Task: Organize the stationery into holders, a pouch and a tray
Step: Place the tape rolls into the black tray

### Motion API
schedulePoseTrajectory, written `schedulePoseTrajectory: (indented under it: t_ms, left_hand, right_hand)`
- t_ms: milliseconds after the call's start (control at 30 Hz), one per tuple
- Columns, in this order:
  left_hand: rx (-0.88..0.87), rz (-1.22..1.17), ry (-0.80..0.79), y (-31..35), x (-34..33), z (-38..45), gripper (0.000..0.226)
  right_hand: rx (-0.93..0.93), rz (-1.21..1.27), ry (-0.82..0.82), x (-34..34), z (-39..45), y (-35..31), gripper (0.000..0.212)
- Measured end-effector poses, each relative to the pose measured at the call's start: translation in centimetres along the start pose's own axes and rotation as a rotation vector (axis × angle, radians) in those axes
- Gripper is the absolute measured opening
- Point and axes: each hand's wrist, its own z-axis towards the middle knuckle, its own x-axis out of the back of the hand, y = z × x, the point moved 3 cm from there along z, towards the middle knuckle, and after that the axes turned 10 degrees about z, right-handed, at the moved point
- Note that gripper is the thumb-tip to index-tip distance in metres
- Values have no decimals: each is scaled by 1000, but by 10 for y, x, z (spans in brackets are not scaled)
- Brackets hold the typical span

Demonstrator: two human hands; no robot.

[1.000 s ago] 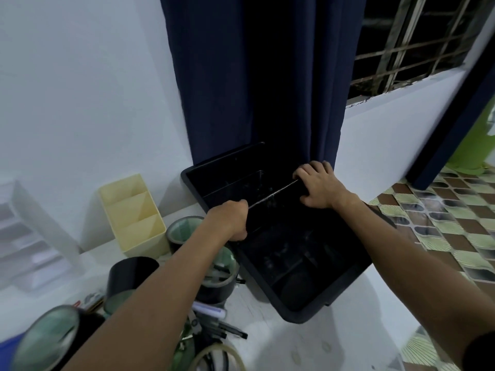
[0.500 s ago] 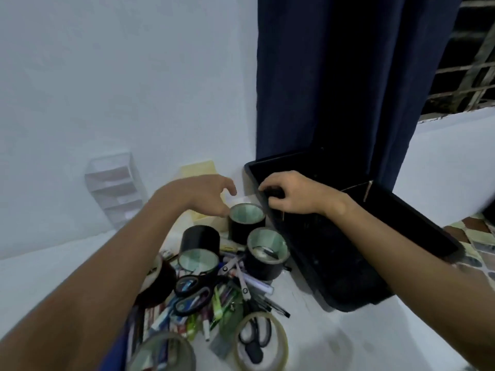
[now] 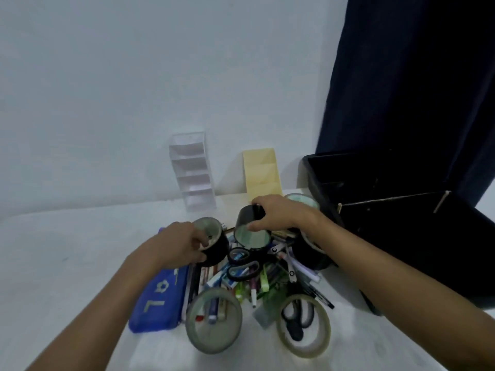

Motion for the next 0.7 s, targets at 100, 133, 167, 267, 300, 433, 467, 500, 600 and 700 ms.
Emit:
schedulePoseTrajectory:
  t_ms: [100, 133, 167, 267, 300, 433, 467, 500, 600, 700]
  left_hand:
    - [17, -17, 108, -6, 6, 3, 18]
    - [34, -9, 142, -8, 11, 5, 18]
    - [50, 6, 174, -8, 18, 7, 19]
    - [81, 37, 271, -4, 49, 11, 16]
    - [83, 43, 299, 1, 63, 12, 13]
    - [21, 20, 425, 39, 124, 25, 9]
    - [9, 12, 446, 50, 137, 31, 7]
    - [-4, 5, 460, 63, 149, 38, 6]
    - [-98, -21, 509, 109, 173, 64, 19]
    - [-203, -43, 517, 163, 183, 92, 19]
  right_hand:
    - [-8, 136, 20, 6, 2, 0, 75]
    - [8, 187, 60, 9, 1, -1, 71]
    - [24, 230, 109, 13, -1, -1, 66]
    - [79, 336, 209, 35, -9, -2, 68]
    - [100, 361, 231, 45, -11, -1, 70]
    - [145, 367, 417, 99, -31, 21, 43]
    - [144, 345, 471, 112, -38, 29, 34]
    - [135, 315, 524, 125, -46, 39, 27]
    - [38, 197, 682, 158, -70, 73, 23]
    - [-106, 81, 720, 182, -89, 118, 23]
